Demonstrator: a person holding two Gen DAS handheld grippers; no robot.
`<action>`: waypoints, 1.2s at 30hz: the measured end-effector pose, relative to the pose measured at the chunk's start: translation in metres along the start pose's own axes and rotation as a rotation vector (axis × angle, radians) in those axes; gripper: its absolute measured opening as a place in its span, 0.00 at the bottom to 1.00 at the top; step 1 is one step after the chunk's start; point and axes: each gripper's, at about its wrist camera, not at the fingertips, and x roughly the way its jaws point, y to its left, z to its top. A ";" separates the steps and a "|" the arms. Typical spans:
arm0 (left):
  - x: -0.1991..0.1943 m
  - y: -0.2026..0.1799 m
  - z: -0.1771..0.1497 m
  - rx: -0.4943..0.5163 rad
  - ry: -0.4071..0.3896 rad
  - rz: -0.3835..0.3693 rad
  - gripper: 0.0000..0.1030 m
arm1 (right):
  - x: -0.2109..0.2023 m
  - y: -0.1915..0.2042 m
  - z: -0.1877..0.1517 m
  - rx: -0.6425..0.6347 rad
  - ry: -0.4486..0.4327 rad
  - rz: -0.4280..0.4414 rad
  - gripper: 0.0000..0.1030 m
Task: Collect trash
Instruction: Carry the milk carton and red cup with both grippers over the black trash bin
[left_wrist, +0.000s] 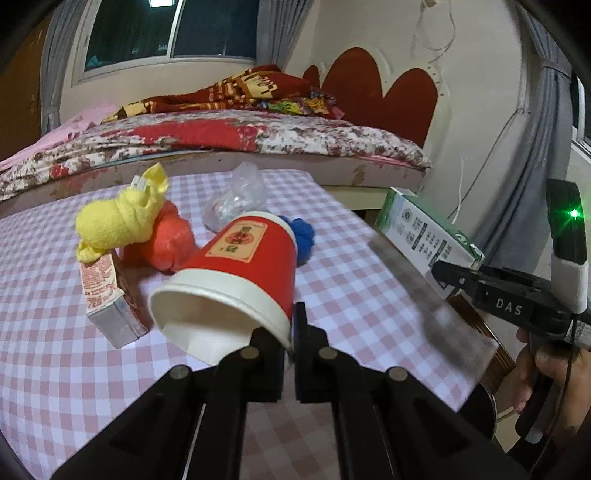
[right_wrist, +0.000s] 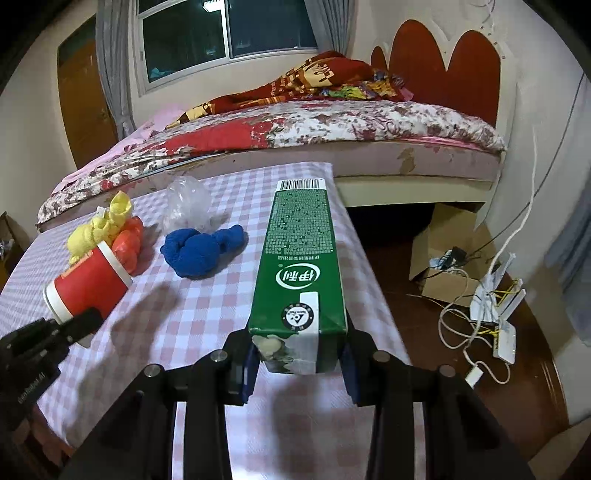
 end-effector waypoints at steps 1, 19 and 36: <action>-0.003 -0.005 -0.001 0.005 -0.004 -0.001 0.04 | -0.004 -0.003 -0.002 0.000 -0.002 -0.004 0.38; -0.027 -0.087 -0.007 0.109 -0.026 -0.072 0.04 | -0.085 -0.073 -0.035 0.036 -0.050 -0.106 0.38; -0.021 -0.191 -0.029 0.260 0.018 -0.220 0.04 | -0.129 -0.152 -0.092 0.101 0.008 -0.196 0.38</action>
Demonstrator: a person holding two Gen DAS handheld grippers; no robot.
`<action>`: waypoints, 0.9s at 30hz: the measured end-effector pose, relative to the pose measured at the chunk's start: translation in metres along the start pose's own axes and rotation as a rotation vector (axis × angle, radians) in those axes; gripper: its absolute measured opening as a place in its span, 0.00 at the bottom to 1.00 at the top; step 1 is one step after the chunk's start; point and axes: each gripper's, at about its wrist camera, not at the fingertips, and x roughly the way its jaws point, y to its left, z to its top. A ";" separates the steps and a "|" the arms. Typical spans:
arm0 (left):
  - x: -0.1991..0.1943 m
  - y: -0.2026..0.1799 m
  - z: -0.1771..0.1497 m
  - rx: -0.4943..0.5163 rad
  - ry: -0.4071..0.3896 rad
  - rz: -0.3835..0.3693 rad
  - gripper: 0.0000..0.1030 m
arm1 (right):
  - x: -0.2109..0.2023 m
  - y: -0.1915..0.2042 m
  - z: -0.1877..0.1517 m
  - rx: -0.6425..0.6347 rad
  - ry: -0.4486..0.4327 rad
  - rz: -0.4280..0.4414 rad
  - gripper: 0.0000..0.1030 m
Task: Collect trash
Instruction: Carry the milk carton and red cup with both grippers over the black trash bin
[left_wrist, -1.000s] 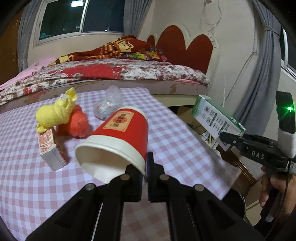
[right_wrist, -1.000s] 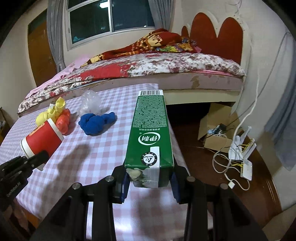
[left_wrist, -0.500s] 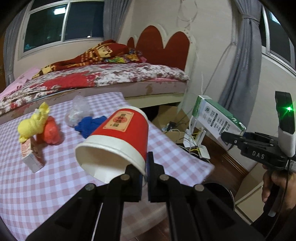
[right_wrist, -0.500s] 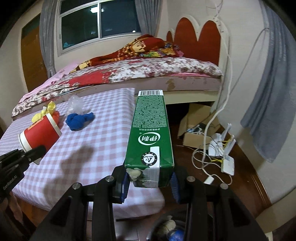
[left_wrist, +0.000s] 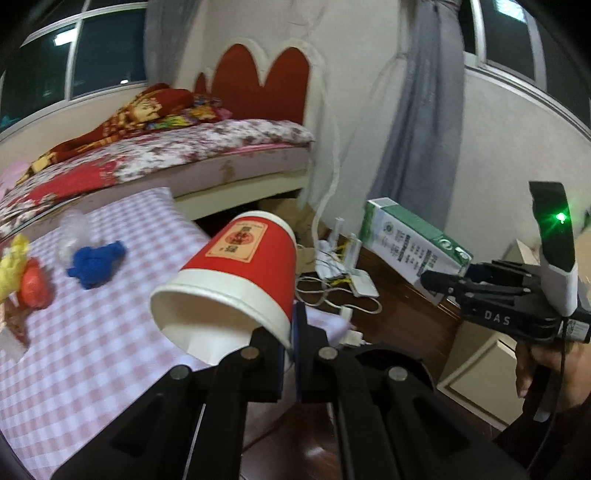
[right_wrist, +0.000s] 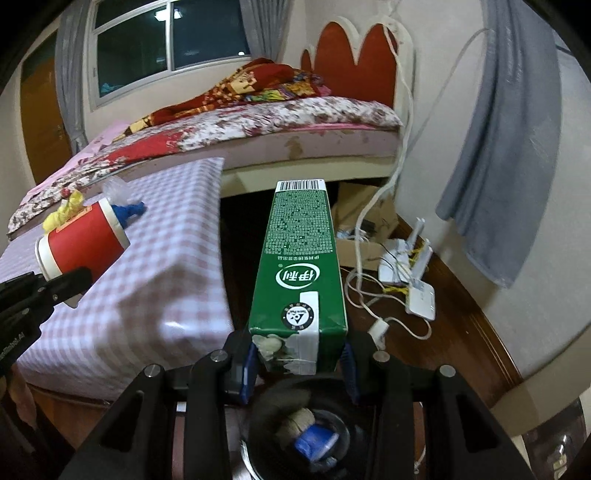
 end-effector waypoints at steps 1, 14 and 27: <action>0.003 -0.007 -0.001 0.009 0.005 -0.013 0.04 | 0.000 -0.006 -0.004 0.005 0.009 -0.008 0.38; 0.040 -0.084 -0.030 0.101 0.123 -0.191 0.04 | 0.000 -0.057 -0.053 0.028 0.130 -0.037 0.38; 0.098 -0.107 -0.081 0.101 0.350 -0.298 0.04 | 0.033 -0.066 -0.113 -0.052 0.359 0.020 0.38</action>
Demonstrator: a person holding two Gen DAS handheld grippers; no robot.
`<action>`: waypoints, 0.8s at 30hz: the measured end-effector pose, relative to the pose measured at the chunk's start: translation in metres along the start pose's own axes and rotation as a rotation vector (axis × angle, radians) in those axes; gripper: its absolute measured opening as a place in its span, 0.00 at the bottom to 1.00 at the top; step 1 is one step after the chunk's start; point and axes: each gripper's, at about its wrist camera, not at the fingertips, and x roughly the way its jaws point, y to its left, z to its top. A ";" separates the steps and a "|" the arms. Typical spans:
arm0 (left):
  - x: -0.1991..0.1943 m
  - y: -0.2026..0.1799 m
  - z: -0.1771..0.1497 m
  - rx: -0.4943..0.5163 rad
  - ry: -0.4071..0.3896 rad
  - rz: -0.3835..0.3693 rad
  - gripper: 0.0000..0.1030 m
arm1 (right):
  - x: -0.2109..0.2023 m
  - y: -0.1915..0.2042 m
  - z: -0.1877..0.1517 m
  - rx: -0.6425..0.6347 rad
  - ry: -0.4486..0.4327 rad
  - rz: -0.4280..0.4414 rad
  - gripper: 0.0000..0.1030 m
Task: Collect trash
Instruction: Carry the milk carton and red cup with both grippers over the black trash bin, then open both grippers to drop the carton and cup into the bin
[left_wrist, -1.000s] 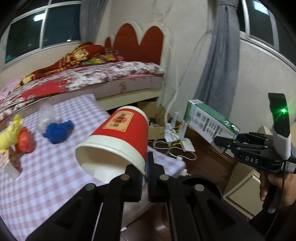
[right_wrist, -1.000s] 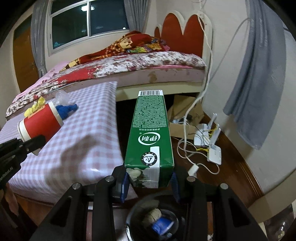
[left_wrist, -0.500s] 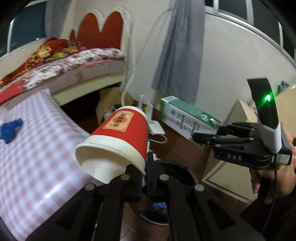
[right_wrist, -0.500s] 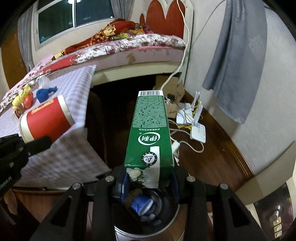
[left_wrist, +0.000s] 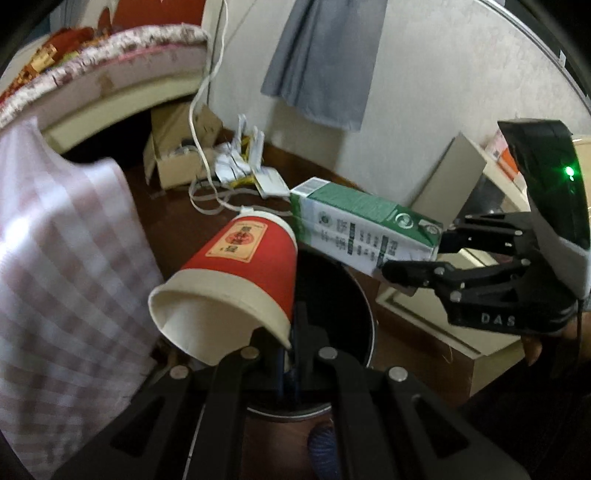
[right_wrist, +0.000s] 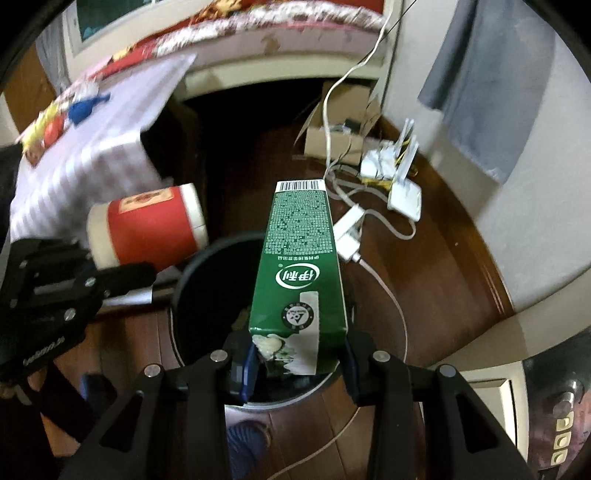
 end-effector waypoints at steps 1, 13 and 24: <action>0.004 0.000 0.000 0.002 0.012 -0.001 0.04 | 0.004 0.001 -0.002 -0.010 0.013 0.002 0.38; 0.033 0.017 -0.016 -0.101 0.086 0.091 0.80 | 0.057 -0.021 -0.005 0.007 0.176 -0.132 0.99; 0.028 0.029 -0.023 -0.112 0.053 0.194 0.94 | 0.063 -0.023 -0.004 0.011 0.194 -0.183 0.99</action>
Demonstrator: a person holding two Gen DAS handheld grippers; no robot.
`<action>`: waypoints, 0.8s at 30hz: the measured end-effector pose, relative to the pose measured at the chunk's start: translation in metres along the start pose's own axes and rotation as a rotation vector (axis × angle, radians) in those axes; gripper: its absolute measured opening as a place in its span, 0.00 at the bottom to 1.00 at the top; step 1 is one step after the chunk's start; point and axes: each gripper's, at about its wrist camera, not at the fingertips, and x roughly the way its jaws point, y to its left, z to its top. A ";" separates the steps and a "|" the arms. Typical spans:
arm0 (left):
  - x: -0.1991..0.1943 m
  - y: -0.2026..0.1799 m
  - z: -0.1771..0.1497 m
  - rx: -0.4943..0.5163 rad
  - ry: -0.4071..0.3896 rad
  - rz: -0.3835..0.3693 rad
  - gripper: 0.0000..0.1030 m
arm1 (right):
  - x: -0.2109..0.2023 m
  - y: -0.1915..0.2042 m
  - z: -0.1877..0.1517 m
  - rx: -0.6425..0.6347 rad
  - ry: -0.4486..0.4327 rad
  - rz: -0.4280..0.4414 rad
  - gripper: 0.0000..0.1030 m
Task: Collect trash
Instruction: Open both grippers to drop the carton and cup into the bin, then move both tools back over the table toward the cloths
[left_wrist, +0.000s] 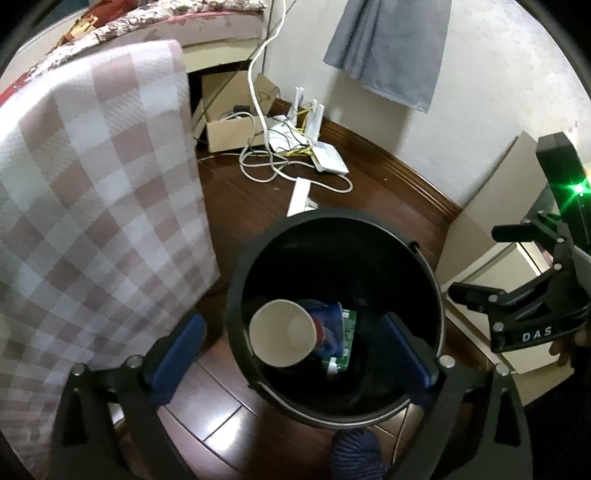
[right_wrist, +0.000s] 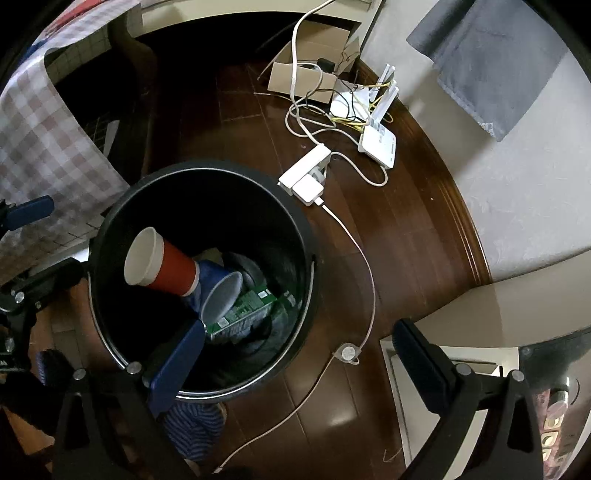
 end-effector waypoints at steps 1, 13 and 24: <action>0.002 0.001 0.001 -0.002 0.004 0.001 0.94 | -0.001 0.000 0.000 0.002 -0.001 -0.002 0.99; -0.002 -0.001 0.000 0.023 -0.017 0.062 0.99 | -0.006 0.006 0.001 -0.008 -0.009 0.000 0.99; -0.037 0.003 0.006 0.007 -0.109 0.084 0.99 | -0.025 0.015 0.005 -0.023 -0.060 0.003 0.99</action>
